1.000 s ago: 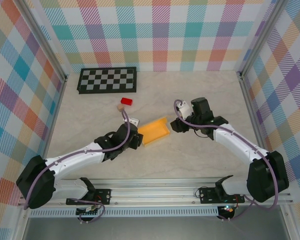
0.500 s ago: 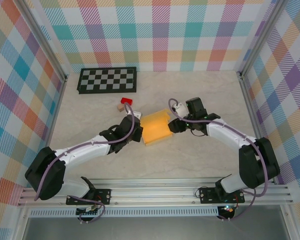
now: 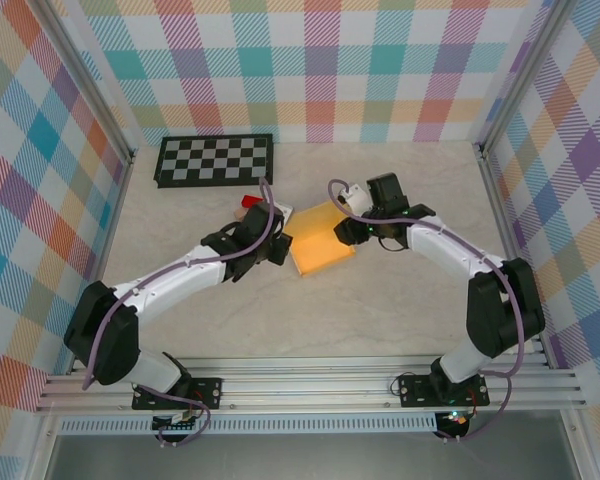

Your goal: Fold the paper box

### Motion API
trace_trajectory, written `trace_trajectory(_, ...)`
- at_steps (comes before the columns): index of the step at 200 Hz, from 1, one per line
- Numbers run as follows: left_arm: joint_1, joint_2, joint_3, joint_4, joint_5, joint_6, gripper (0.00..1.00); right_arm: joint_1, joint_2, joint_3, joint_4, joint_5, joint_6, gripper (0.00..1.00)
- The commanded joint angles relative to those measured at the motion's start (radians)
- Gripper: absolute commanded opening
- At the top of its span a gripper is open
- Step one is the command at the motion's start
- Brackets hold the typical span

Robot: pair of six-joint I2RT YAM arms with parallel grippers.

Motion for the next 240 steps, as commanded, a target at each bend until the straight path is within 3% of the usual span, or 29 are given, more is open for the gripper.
trace_trajectory(1, 0.018, 0.024, 0.062, -0.114, 0.108, 0.091, 0.0, -0.012, -0.022, 0.053, -0.105, -0.033, -0.143, 0.48)
trace_trajectory(49, 0.046, 0.059, 0.132, -0.202, 0.189, 0.131, 0.0, -0.048, -0.003, 0.13, -0.192, -0.151, -0.187, 0.47)
trace_trajectory(64, 0.046, 0.067, 0.146, -0.205, 0.18, 0.123, 0.0, -0.048, 0.021, 0.151, -0.199, -0.162, -0.167, 0.46)
trace_trajectory(91, 0.046, 0.091, 0.181, -0.222, 0.147, 0.108, 0.0, -0.047, 0.048, 0.172, -0.217, -0.183, -0.134, 0.35)
trace_trajectory(146, 0.046, 0.111, 0.225, -0.238, 0.148, 0.137, 0.0, -0.049, 0.043, 0.128, -0.218, -0.157, -0.17, 0.35)
trace_trajectory(173, 0.049, 0.102, 0.227, -0.251, 0.148, 0.17, 0.0, -0.107, 0.027, 0.113, -0.219, -0.244, -0.211, 0.31)
trace_trajectory(196, 0.05, 0.091, 0.222, -0.257, 0.177, 0.182, 0.0, -0.155, 0.025, 0.107, -0.202, -0.283, -0.219, 0.32)
trace_trajectory(215, 0.05, 0.089, 0.223, -0.266, 0.185, 0.193, 0.0, -0.179, 0.025, 0.11, -0.21, -0.323, -0.23, 0.42)
trace_trajectory(240, 0.05, 0.089, 0.223, -0.279, 0.181, 0.203, 0.0, -0.22, -0.007, 0.054, -0.161, -0.41, -0.286, 0.45)
